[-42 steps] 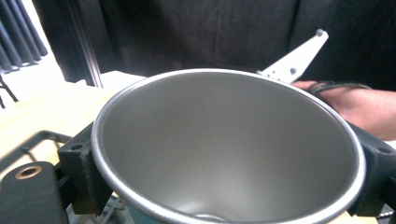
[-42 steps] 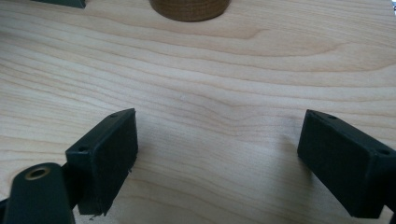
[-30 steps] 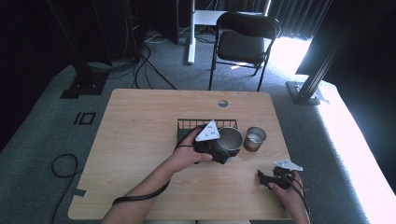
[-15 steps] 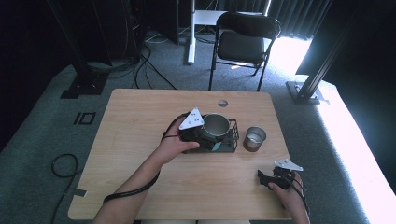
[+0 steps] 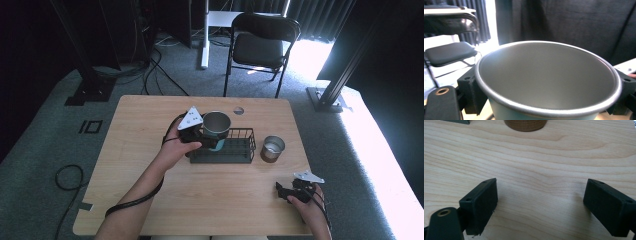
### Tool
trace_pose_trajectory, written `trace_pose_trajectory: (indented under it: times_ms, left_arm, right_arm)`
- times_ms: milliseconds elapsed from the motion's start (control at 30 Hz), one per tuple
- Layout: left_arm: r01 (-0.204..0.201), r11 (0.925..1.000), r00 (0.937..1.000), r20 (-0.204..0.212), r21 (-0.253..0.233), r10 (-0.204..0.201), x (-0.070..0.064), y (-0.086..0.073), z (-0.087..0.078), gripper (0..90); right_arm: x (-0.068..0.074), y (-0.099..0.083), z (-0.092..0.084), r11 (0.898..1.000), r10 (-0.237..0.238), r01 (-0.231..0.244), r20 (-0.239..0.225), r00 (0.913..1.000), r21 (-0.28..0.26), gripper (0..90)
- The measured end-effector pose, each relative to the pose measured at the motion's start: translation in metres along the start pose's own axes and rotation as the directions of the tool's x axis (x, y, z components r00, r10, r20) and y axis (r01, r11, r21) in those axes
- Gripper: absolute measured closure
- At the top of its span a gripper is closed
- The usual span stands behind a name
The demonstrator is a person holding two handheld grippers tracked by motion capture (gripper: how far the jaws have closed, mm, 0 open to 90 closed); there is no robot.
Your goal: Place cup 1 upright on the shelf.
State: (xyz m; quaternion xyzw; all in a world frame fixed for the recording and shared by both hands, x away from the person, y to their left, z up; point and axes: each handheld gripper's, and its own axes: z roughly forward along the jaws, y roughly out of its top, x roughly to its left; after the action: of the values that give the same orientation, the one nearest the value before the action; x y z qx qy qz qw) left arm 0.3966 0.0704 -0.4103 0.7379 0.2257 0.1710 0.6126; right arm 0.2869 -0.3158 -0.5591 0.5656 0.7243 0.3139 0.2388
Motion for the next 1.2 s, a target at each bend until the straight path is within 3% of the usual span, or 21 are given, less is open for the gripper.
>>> trace_pose_trajectory:
  times_ms: [167,467,533,700,1033,1200]
  left_arm:
    - [0.015,0.9998,0.999,-0.042,-0.01,-0.016,0.015,-0.004,0.001,13.0]
    - [0.042,0.9988,0.9966,-0.07,-0.025,-0.043,0.034,-0.015,0.007,13.0]
    - [0.026,0.9995,0.9958,-0.088,-0.016,-0.027,0.037,-0.019,0.008,13.0]
    - [0.067,0.9977,0.9939,-0.087,-0.008,-0.068,0.044,-0.033,0.014,13.0]
    - [0.084,0.9962,0.9928,-0.088,0.026,-0.081,0.047,-0.056,0.023,13.0]
    - [0.068,0.9966,0.9939,-0.09,0.047,-0.063,0.046,-0.063,0.026,12.9]
  right_arm:
    - [0.0,0.0,0.0,1.0,0.0,0.0,0.0,1.0,0.001,11.7]
    - [0.0,0.0,0.0,1.0,0.001,-0.001,0.0,1.0,0.001,11.7]
    - [0.0,0.0,0.0,1.0,0.0,0.0,0.0,1.0,0.001,11.7]
    - [0.0,0.0,0.0,1.0,-0.001,0.001,0.0,1.0,0.001,11.7]
    - [0.0,0.0,0.0,1.0,-0.002,0.002,0.0,1.0,0.001,11.8]
    - [0.0,0.0,0.0,1.0,-0.001,0.001,0.0,1.0,0.001,11.8]
